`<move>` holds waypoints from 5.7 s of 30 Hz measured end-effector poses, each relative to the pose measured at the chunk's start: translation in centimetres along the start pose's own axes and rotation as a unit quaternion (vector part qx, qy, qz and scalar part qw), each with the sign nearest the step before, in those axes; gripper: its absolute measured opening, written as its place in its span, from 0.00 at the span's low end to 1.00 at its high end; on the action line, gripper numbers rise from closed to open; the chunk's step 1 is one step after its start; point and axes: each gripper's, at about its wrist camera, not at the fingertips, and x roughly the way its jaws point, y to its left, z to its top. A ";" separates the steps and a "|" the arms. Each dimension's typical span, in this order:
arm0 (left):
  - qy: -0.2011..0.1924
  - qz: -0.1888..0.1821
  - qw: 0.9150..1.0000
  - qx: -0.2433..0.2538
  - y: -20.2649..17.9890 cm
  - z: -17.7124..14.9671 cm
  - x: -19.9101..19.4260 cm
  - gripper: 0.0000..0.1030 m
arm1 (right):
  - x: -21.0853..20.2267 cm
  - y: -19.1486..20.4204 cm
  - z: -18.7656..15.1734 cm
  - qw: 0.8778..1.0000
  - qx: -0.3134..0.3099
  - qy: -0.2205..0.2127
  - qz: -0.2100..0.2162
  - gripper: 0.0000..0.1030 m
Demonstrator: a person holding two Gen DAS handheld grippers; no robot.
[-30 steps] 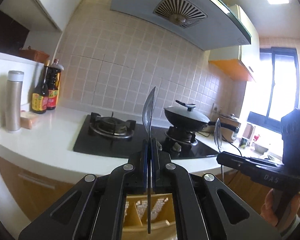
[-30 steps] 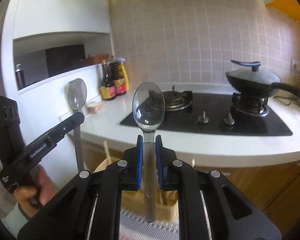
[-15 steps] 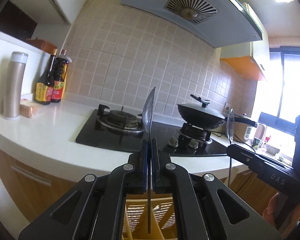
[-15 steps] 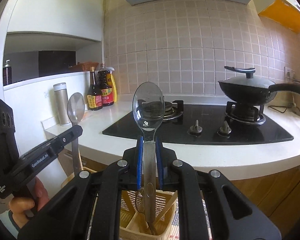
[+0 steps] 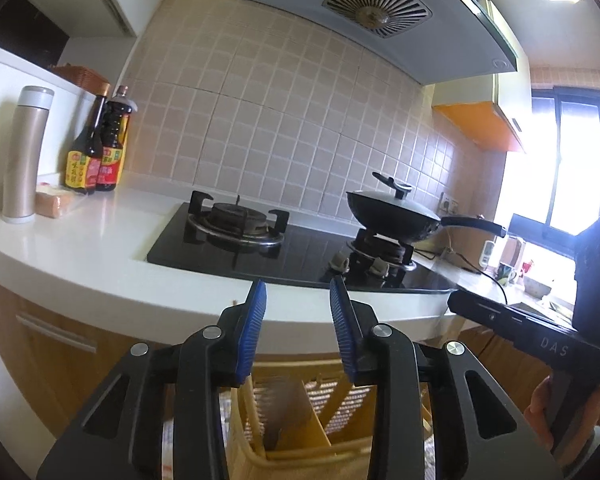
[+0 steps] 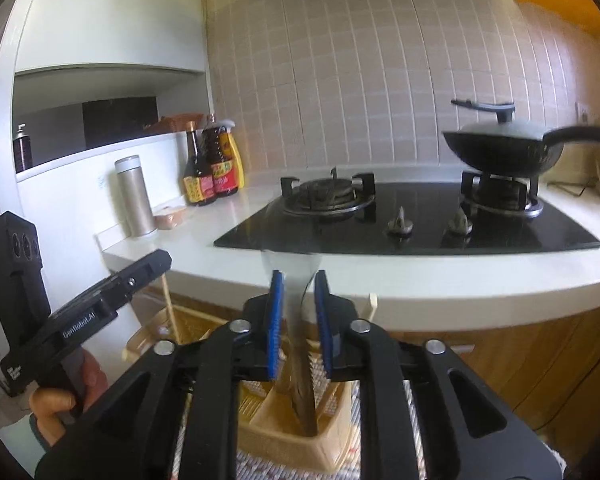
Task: Organize utensils
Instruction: 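Open both grippers to drop the spoons into the basket, then move both grippers back down toward the remaining utensils, then grasp a wooden chopstick with the left gripper while the right grasps the black ladle-spoon, then lift the chopstick and black ladle-spoon and lower them into the basket, then open both grippers to release the utensils into the basket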
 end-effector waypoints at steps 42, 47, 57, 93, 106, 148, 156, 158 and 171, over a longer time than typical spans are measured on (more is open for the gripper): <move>0.422 0.000 0.906 0.046 -4.7 -13.2 -13.0 0.52 | -4.5 2.7 -14.4 0.908 -0.055 0.415 -0.014 0.44; 0.482 -0.010 0.874 0.059 -5.4 -15.8 -13.4 0.52 | -3.4 2.8 -15.8 0.896 -0.048 0.441 -0.010 0.43; 0.512 -0.001 0.854 0.096 -7.1 -18.0 -13.6 0.39 | -1.9 3.7 -16.7 0.887 -0.075 0.456 -0.020 0.41; 0.437 0.025 0.893 0.103 -6.5 -12.6 -13.3 0.04 | -5.7 5.3 -13.6 0.926 -0.062 0.370 0.041 0.05; 0.217 0.005 0.974 0.065 -8.2 1.8 -13.2 0.04 | -10.3 3.6 -3.2 0.975 0.004 0.198 0.097 0.05; -0.032 0.008 0.999 0.021 -0.9 3.3 -0.3 0.06 | 0.9 1.7 0.6 0.996 -0.020 0.081 -0.039 0.06; -0.028 -0.008 1.000 0.010 -0.6 3.4 -3.2 0.39 | -0.9 0.4 -0.1 0.994 0.024 0.103 -0.009 0.21; -0.032 -0.015 0.999 0.007 -0.7 3.9 -4.4 0.44 | -1.6 0.4 -0.1 0.994 0.029 0.105 0.001 0.22; -0.004 -0.048 0.999 0.018 -3.4 4.1 -10.6 0.55 | -7.7 3.0 -0.7 0.993 0.003 0.117 -0.030 0.44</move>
